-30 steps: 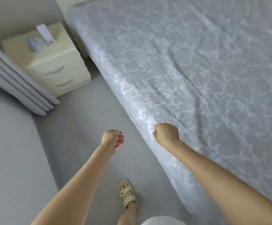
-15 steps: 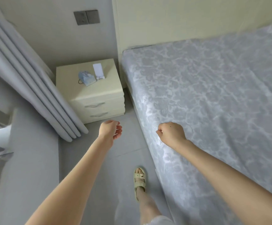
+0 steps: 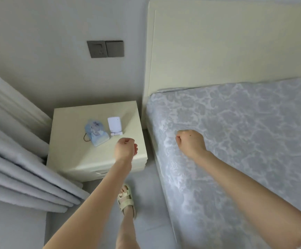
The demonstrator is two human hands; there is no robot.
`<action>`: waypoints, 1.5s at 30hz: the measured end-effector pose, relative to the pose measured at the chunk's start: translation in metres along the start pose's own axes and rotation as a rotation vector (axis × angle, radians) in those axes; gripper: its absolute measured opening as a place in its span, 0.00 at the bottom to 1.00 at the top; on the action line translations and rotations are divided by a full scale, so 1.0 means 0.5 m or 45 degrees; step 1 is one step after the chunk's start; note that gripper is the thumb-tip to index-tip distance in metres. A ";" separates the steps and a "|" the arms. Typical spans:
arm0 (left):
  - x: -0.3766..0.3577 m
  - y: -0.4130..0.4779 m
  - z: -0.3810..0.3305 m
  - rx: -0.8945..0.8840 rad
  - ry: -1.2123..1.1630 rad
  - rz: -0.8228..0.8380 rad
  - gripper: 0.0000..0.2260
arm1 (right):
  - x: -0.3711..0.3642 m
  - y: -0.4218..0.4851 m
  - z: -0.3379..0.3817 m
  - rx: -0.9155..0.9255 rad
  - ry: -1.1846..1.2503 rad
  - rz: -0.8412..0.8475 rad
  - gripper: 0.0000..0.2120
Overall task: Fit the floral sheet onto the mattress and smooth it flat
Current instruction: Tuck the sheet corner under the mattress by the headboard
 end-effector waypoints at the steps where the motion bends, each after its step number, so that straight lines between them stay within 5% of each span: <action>1: -0.017 0.049 -0.027 -0.018 0.026 0.021 0.07 | -0.005 0.060 -0.005 -0.022 0.026 -0.017 0.11; 10: -0.190 0.414 -0.159 -0.096 0.215 0.130 0.11 | -0.117 0.498 -0.066 -0.130 0.116 -0.116 0.11; 20: -0.425 0.747 -0.116 0.097 0.241 0.264 0.08 | -0.325 0.825 -0.169 0.022 0.040 0.202 0.16; 28: -0.549 0.886 -0.091 0.503 -0.547 0.296 0.13 | -0.381 0.893 -0.210 0.190 0.016 0.058 0.19; 35: -0.601 0.929 -0.055 0.601 -0.514 0.416 0.29 | -0.390 0.881 -0.228 0.264 -0.004 0.155 0.21; 45: -0.568 0.856 -0.109 0.402 -0.426 0.592 0.27 | -0.282 0.880 -0.224 0.328 -0.005 0.069 0.23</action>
Point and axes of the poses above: each hand's wrist, its own y-axis towards the middle knuckle, its own x-axis out of the back of the hand, z = x × y, the point moved 3 cm from there along y, towards the middle knuckle, and after that the axes turned 5 degrees about y, right-handed, at the moved point
